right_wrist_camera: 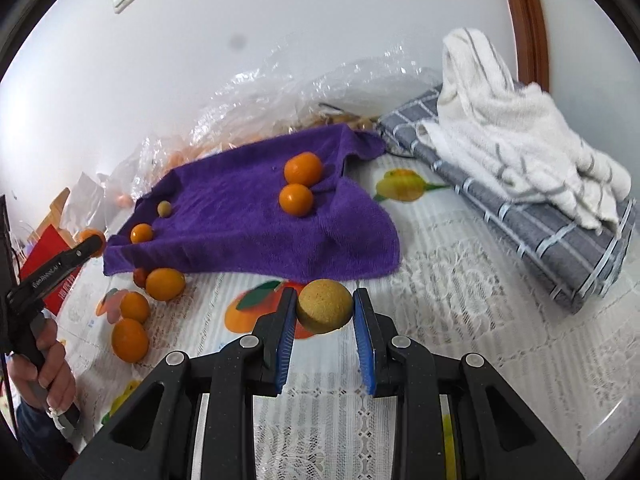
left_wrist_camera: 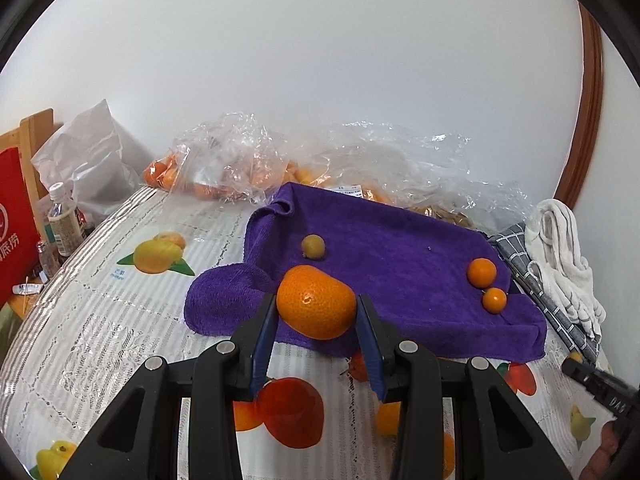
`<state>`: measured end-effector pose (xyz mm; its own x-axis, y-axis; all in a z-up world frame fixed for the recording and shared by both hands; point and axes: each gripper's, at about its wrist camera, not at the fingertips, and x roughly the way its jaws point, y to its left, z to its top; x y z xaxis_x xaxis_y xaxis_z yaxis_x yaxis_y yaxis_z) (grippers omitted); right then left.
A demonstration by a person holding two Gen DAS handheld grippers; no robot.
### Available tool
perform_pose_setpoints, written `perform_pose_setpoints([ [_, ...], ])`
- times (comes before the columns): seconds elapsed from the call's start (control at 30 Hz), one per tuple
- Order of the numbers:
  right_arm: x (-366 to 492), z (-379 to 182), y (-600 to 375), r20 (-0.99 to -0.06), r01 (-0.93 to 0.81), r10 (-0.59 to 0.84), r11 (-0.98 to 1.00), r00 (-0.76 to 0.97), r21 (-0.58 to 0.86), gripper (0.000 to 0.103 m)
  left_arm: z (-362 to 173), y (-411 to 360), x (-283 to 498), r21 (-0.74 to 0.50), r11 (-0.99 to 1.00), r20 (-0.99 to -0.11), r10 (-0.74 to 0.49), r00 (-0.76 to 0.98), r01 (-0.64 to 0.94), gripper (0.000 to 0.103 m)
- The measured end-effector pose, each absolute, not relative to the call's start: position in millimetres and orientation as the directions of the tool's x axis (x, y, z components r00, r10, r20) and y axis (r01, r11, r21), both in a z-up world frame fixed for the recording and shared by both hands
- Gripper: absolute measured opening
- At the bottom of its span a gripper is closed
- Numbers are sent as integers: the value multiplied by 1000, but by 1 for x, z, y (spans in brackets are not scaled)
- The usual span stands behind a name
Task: Organize fruits
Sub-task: 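Carry the yellow-green fruit in the right gripper while the left gripper carries its orange over the towel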
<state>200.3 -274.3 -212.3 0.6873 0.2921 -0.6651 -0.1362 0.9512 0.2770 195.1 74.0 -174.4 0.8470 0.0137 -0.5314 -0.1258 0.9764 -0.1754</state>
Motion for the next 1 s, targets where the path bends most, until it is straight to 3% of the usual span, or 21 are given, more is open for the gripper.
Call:
perform_pose_setpoints([
  [0.57,272,-153,-235,-613,-231,296,955,732,185,28,-129,92,225,-156,971,-495,80,865,-179,37],
  [1.0,307,-207,-218,-684,-216,309,951,661,221,28,-179,84,271,-137,981,-552,42,833,-141,37],
])
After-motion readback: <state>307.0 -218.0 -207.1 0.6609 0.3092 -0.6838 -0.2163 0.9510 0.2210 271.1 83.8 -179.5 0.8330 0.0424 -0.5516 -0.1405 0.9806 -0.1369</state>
